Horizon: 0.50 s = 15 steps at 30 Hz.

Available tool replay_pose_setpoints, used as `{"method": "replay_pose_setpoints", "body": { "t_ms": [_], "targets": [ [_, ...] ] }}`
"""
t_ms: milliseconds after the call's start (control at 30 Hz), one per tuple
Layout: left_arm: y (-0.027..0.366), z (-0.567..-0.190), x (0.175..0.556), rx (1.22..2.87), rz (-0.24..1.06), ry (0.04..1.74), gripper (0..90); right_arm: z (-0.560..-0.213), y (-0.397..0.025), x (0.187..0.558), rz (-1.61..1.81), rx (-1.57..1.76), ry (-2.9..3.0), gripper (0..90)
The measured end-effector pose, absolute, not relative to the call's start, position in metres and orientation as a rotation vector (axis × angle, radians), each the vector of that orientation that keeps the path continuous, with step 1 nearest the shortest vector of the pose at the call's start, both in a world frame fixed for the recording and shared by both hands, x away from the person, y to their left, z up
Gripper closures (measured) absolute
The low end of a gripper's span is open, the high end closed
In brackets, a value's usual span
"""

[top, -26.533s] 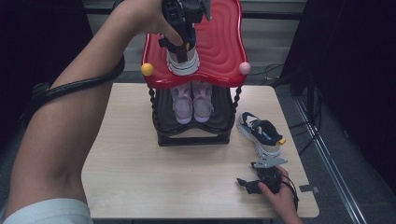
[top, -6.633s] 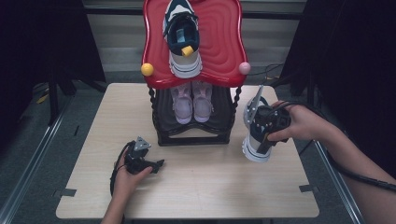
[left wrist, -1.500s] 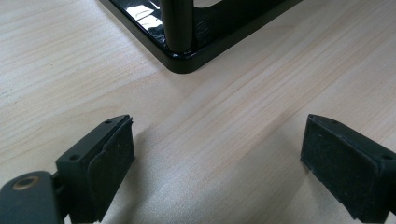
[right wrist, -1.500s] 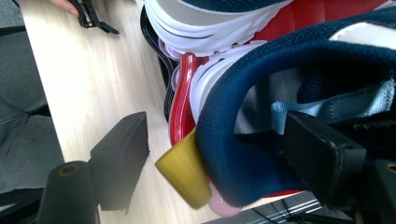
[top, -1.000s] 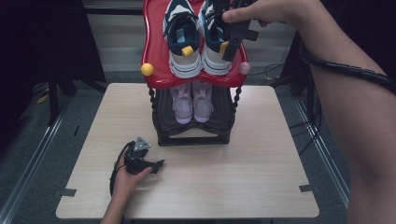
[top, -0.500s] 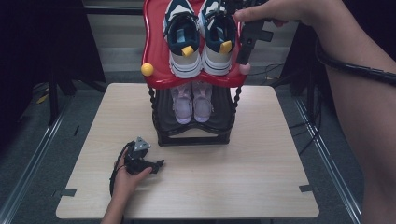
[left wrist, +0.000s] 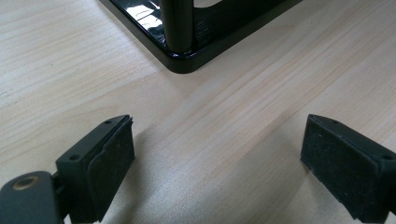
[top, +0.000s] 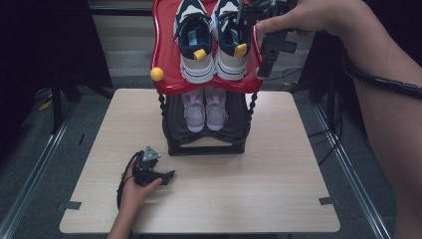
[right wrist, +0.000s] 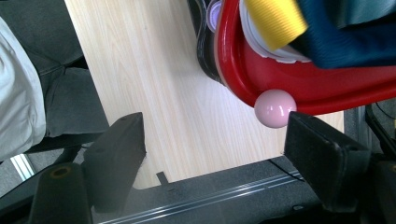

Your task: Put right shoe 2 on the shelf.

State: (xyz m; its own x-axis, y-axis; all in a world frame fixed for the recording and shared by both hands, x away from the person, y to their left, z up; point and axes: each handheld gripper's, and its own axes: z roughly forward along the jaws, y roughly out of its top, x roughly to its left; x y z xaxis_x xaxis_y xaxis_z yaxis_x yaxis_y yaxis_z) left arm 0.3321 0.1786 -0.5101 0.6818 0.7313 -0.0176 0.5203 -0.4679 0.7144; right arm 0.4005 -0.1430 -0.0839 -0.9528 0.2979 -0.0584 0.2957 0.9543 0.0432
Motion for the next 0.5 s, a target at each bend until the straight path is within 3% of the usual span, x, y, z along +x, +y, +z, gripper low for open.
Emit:
{"method": "replay_pose_setpoints", "body": {
  "t_ms": [500],
  "targets": [
    [0.179,-0.51,0.333,2.185,0.386,0.952,8.4,-0.101,-0.166,0.39,0.029,0.501,3.061,21.2]
  ]
}}
